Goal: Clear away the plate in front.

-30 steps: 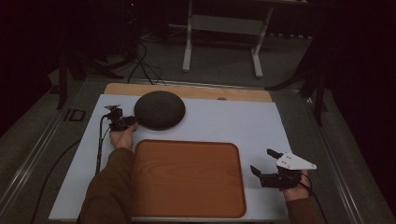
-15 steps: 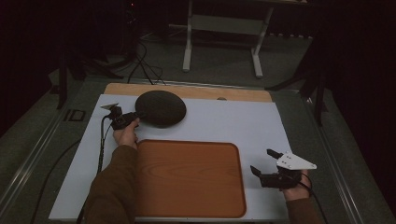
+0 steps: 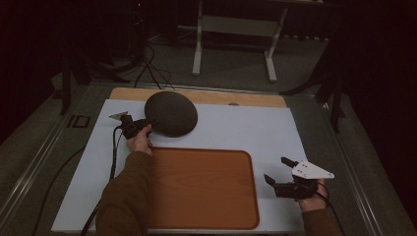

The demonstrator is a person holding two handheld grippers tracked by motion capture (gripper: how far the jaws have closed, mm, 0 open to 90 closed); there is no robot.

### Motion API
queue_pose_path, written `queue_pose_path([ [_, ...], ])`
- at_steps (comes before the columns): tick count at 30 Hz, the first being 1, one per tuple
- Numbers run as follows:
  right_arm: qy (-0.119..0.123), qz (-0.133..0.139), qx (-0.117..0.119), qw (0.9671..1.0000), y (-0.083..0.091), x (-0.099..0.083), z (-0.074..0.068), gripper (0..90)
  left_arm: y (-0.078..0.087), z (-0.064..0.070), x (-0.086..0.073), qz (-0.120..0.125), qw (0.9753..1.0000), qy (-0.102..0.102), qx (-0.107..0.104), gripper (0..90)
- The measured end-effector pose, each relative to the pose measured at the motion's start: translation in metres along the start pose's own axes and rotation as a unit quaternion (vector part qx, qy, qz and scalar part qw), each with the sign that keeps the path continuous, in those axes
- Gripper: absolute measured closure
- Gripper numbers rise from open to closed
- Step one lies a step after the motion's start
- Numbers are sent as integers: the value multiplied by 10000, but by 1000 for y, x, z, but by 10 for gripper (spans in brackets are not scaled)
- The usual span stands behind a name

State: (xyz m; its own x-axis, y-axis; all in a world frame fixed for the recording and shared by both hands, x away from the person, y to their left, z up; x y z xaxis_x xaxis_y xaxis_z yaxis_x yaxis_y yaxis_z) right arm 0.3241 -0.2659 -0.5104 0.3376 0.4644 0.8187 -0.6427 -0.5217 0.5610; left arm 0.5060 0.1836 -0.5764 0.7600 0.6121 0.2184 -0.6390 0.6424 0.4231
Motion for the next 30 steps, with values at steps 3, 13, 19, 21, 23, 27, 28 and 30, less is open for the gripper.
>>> queue_pose_path([
  [3, -10, 5, -7, 10000, 0, 0, 0, 134, -1, 1, -3, -65, 9998, 199, -12, 837],
  [13, -12, 13, -17, 10000, 1, 0, 1, 133, 2, 17, -14, -213, 9991, 198, -325, 838],
  [19, -26, 40, -23, 10000, 2, 0, 1, 133, 11, 25, -20, -222, 9986, 158, -443, 837],
  [21, -29, 41, -32, 10000, 2, 0, 1, 133, 13, 28, -26, -244, 9979, 185, -563, 839],
  [23, -27, 48, -40, 10000, 2, 1, 1, 133, 15, 32, -29, -244, 9975, 195, -628, 838],
  [27, -21, 80, -65, 9999, 3, 1, 1, 132, 21, 38, -34, -315, 9967, 148, -735, 837],
  [28, -37, 92, -61, 9999, 3, 1, 1, 132, 23, 39, -35, -335, 9967, 111, -733, 838],
  [30, -48, 119, -57, 9999, 4, 2, 2, 132, 27, 43, -37, -359, 9967, 45, -721, 837],
])
Point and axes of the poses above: each handheld gripper's, and its own axes: y roughly backward along the jaws, x roughly out of its top, z roughly to its right, the point moved 8 cm from there along -y, roughly forward along the jaws, and after that the axes turned 6 degrees about -z, right-handed, at the moved point
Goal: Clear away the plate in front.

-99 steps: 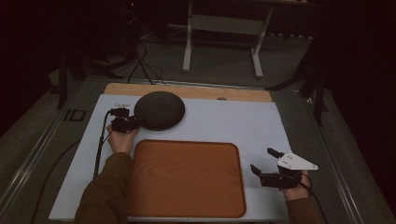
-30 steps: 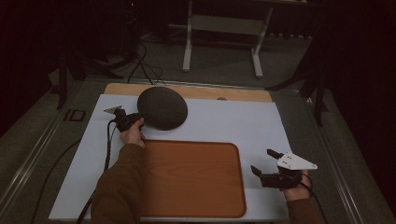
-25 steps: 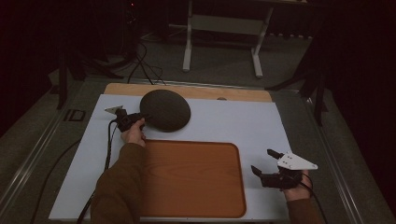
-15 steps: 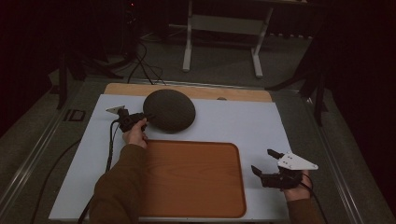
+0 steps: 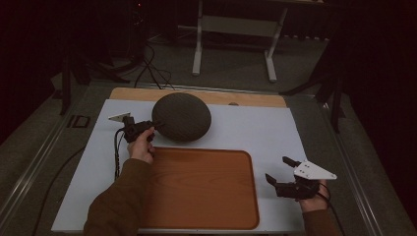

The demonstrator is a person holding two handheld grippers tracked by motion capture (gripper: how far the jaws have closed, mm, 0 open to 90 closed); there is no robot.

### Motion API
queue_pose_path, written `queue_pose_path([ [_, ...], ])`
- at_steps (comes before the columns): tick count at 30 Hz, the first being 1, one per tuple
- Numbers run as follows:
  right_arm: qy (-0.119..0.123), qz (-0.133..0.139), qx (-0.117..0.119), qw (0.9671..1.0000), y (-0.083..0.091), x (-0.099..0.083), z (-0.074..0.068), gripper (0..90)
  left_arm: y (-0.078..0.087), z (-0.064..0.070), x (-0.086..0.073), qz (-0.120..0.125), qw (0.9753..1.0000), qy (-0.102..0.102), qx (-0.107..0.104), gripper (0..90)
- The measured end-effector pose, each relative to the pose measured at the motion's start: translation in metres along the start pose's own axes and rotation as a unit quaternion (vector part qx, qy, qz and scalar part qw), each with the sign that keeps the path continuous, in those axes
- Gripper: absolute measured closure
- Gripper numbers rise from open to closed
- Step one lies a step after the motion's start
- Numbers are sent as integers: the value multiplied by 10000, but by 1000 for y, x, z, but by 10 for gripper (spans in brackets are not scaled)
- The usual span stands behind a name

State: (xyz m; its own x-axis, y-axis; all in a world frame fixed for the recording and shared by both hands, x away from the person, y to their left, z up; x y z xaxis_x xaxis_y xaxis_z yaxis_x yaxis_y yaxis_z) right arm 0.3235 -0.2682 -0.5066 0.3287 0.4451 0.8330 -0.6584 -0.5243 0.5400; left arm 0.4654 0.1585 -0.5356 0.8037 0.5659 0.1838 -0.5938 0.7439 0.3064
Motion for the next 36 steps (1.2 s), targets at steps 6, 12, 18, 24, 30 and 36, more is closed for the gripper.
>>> queue_pose_path([
  [6, -37, 74, 18, 10000, 2, 1, 0, 132, 13, 8, -8, -70, 9997, -230, -48, 839],
  [12, -42, 95, 24, 9999, 2, 2, 0, 132, 28, 10, -20, -163, 9993, -320, -116, 840],
  [18, -64, 97, 5, 9999, 2, 2, 1, 132, 38, 11, -35, -306, 9983, -424, -252, 844],
  [24, -65, 104, -2, 9999, 3, 2, 1, 132, 47, 10, -46, -378, 9971, -585, -292, 848],
  [30, -58, 90, -17, 9999, 3, 1, 1, 132, 60, 2, -62, -426, 9974, -504, -296, 848],
  [36, -56, 86, -33, 9999, 3, 2, 0, 132, 68, -6, -79, -600, 9958, -688, -4, 847],
])
Point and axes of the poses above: each handheld gripper's, and its own axes: y roughly backward along the jaws, x roughly out of its top, z roughly to its right, the point moved 8 cm from there along -y, roughly forward along the jaws, and after that the axes turned 6 degrees about -z, right-handed, at the moved point
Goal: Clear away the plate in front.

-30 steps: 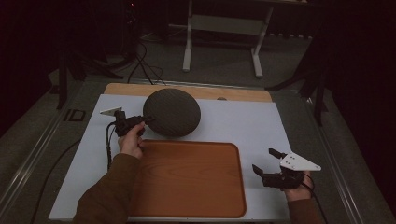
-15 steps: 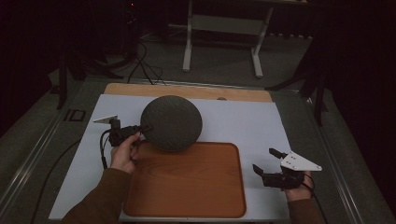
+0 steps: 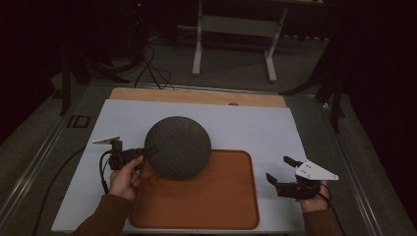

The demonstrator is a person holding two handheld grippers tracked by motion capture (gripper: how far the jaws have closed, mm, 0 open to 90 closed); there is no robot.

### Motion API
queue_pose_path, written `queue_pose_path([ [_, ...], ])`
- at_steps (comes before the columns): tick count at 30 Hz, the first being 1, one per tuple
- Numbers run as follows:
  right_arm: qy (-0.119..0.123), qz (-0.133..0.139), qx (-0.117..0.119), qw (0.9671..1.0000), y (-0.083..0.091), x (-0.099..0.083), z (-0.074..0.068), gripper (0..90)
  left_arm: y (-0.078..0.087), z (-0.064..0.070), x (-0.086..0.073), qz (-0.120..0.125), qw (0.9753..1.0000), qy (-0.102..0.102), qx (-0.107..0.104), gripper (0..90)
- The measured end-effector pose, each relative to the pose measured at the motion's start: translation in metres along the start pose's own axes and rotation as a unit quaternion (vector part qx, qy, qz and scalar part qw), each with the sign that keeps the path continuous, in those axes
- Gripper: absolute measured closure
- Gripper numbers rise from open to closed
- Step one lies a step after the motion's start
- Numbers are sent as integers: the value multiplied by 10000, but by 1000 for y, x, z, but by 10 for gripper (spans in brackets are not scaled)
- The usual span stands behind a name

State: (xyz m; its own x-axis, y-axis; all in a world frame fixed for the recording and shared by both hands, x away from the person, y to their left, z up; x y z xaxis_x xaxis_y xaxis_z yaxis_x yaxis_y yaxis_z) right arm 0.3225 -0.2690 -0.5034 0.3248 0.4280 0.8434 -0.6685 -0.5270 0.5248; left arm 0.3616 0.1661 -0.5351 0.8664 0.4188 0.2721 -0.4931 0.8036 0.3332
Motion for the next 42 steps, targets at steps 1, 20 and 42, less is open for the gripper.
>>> queue_pose_path([
  [1, 0, -2, -4, 10000, 0, 0, 0, 132, 0, 0, -3, -34, 10000, -42, 50, 847],
  [20, 21, 11, 13, 10000, 1, 0, 0, 132, -31, -2, -60, -1021, 9930, -401, 440, 842],
  [42, 95, -43, 16, 9999, -1, 0, -3, 132, -36, -5, -88, -1960, 9528, -1659, 1618, 657],
])
Point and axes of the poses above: each handheld gripper's, and its own axes: y roughly backward along the jaws, x roughly out of its top, z roughly to its right, the point moved 8 cm from there along -y, roughly forward along the jaws, and after that the axes turned 6 degrees about -z, right-handed, at the moved point
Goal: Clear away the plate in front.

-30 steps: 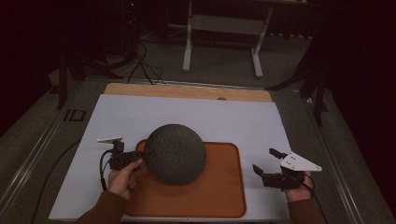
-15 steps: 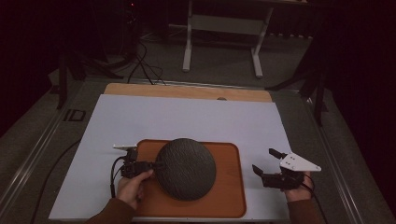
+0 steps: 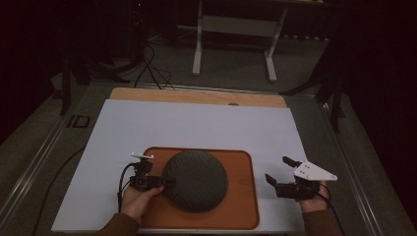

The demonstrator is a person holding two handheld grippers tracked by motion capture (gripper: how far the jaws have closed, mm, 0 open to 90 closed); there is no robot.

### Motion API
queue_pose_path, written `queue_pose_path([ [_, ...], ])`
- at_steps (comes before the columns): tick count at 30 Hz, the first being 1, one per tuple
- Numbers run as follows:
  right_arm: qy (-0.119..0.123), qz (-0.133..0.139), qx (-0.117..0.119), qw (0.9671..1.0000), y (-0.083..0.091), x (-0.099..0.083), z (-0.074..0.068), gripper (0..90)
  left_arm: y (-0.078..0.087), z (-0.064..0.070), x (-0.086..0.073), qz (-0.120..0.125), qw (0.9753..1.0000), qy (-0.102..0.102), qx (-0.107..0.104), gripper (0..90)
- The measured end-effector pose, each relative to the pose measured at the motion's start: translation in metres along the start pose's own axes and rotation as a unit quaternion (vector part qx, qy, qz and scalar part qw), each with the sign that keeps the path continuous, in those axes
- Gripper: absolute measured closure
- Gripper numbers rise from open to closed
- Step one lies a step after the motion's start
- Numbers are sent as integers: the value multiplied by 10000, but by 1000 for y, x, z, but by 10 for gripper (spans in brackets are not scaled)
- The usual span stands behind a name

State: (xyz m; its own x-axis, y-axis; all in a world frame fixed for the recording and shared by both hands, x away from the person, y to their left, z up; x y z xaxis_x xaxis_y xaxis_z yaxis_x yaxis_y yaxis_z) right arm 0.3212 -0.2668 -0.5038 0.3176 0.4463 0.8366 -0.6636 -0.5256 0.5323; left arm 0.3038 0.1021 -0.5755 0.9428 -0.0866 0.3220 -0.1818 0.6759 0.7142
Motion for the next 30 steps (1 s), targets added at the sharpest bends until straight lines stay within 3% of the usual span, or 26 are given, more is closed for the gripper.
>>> queue_pose_path([
  [3, 2, -4, 0, 10000, 0, 0, 0, 132, 0, 3, -4, -312, 9983, -316, 367, 588],
  [5, 2, -5, 1, 10000, 0, 0, 0, 132, 1, 2, -8, -478, 9947, -538, 728, 538],
  [7, 4, -7, -1, 10000, 0, 0, 0, 132, 6, -2, -9, -476, 9917, -645, 1004, 524],
  [11, 2, -7, 4, 10000, 0, 0, 0, 132, 24, -1, -6, -91, 9925, -793, 925, 513],
  [14, -1, -8, 5, 10000, -1, 0, 0, 132, 29, 1, -3, 58, 9920, -892, 892, 480],
  [17, 10, -6, 6, 10000, 0, 0, 0, 132, 36, 2, 2, 287, 9883, -1122, 988, 469],
  [23, 4, -7, 8, 10000, -1, 0, 0, 132, 47, 7, 8, 570, 9789, -1583, 1162, 450],
  [28, 10, -3, 13, 10000, 0, 0, 0, 132, 60, 13, 13, 948, 9637, -2057, 1411, 440],
  [30, 9, -3, 14, 10000, -1, 0, 0, 132, 66, 13, 15, 1090, 9596, -2148, 1458, 429],
])
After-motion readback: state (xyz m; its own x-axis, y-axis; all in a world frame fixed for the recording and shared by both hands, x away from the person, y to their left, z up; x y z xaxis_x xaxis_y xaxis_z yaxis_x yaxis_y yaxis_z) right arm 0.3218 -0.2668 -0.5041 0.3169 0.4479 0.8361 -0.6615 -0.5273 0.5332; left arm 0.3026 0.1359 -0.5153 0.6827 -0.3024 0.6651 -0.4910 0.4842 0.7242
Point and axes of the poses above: each handheld gripper's, and its own axes: y roughly backward along the jaws, x roughly out of its top, z roughly to its right, the point moved 8 cm from there along -y, roughly forward along the jaws, and after that the axes turned 6 degrees about -z, right-handed, at the moved point
